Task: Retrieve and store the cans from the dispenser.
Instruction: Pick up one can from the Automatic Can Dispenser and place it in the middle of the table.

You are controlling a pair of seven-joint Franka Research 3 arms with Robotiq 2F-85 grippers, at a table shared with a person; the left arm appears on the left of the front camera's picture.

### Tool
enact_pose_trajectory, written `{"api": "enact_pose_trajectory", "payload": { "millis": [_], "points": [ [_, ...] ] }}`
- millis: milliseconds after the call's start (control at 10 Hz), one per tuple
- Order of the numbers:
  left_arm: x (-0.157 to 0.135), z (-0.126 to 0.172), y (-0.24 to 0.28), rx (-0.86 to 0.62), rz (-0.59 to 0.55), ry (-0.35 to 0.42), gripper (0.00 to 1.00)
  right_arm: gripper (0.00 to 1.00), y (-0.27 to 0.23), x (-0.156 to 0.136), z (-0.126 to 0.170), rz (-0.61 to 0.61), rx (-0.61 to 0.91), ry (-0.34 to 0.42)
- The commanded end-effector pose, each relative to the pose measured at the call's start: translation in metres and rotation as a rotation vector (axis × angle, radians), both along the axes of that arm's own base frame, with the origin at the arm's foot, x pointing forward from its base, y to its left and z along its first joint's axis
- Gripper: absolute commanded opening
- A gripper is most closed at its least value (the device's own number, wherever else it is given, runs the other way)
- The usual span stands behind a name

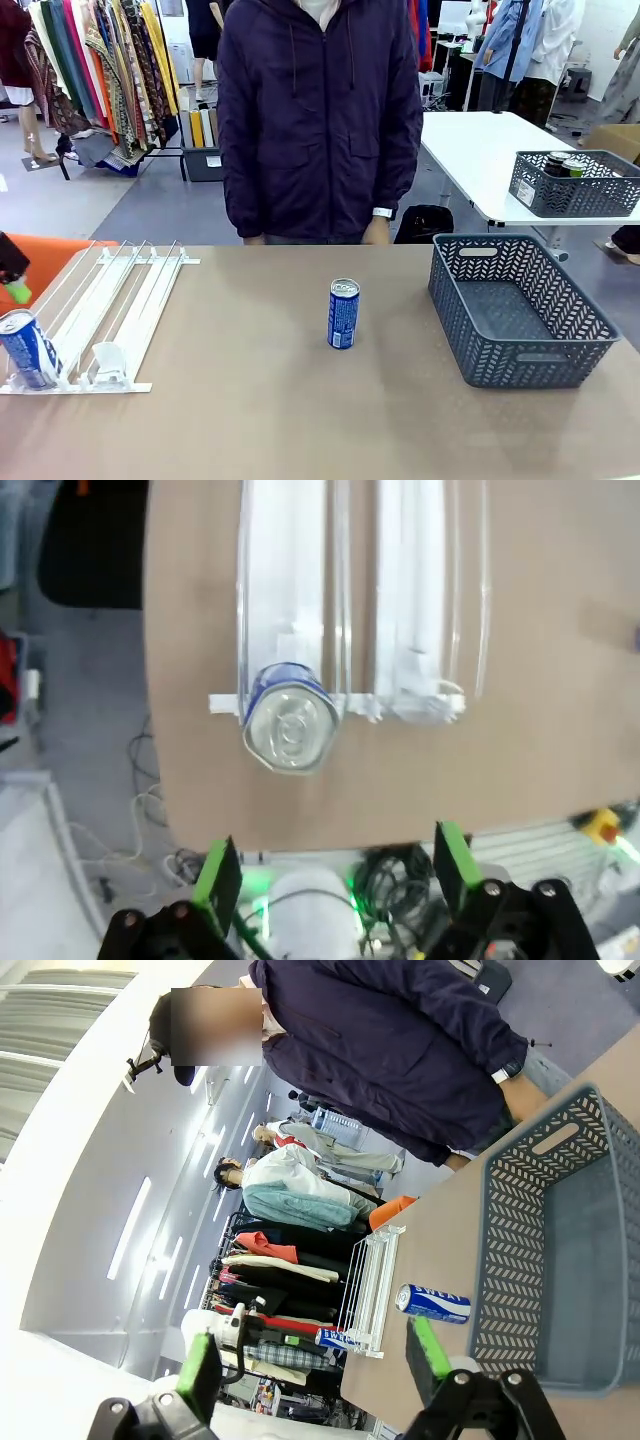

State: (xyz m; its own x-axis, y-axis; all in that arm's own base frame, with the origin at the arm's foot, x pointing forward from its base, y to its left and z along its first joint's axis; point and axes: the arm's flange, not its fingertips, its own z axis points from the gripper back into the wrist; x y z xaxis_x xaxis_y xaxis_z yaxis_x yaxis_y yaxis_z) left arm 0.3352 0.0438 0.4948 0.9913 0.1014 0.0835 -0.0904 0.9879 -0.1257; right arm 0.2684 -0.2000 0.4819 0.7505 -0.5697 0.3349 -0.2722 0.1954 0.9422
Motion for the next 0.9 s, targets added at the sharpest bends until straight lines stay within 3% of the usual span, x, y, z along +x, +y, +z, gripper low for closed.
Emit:
{"api": "enact_pose_trajectory", "payload": {
  "millis": [0, 500, 800],
  "points": [
    [0.002, -0.022, -0.004, 0.062, 0.086, -0.015, 1.0, 1.0, 0.0, 0.002, 0.005, -0.011, 0.022, -0.021],
    [0.016, -0.061, -0.007, 0.093, 0.044, -0.027, 1.0, 1.0, 0.0, 0.002, 0.005, -0.011, 0.022, -0.021],
    [0.022, -0.081, -0.012, 0.097, 0.034, 0.031, 1.0, 1.0, 0.0, 0.002, 0.005, -0.011, 0.022, -0.021]
  ]
}}
